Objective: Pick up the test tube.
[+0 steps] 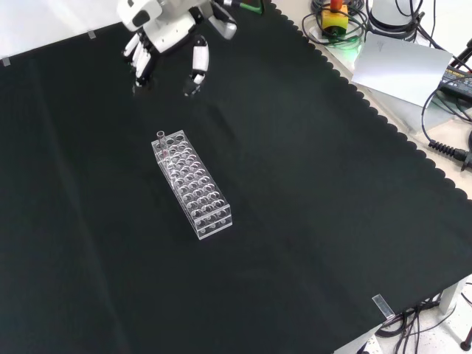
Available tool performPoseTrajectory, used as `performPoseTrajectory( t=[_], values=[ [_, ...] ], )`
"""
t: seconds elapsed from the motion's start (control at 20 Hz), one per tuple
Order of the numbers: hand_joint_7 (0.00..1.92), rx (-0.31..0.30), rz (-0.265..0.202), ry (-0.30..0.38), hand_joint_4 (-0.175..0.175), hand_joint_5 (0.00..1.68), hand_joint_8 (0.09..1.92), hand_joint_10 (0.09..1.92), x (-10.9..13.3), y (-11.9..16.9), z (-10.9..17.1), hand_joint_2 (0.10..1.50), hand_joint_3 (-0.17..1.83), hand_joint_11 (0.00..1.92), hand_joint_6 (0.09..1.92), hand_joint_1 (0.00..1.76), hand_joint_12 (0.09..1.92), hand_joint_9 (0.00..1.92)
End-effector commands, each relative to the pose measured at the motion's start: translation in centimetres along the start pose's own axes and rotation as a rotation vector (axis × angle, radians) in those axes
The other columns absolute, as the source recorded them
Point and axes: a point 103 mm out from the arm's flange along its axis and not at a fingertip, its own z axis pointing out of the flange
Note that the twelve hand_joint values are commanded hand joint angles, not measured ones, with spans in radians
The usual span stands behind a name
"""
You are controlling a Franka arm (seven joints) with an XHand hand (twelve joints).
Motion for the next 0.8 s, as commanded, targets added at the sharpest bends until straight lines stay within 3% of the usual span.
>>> performPoseTrajectory(
  t=[0.05, 0.55, 0.8],
  values=[
    [0.71, 0.058, -0.008, -0.051, -0.120, 0.49, 0.80, 0.79, 1.4, 3.4, 2.0, 0.66, 0.56, 0.31, 0.43, 0.87, 1.50, 0.61],
    [0.72, 0.129, -0.028, -0.094, -0.110, 0.47, 0.80, 0.79, 3.1, 6.2, 4.6, 0.65, 0.57, 0.31, 0.55, 0.89, 1.50, 0.62],
    [0.78, 0.156, -0.009, -0.123, -0.107, 0.47, 0.82, 0.79, 3.0, 7.0, 5.5, 0.65, 0.58, 0.31, 0.58, 0.90, 1.50, 0.63]
  ],
)
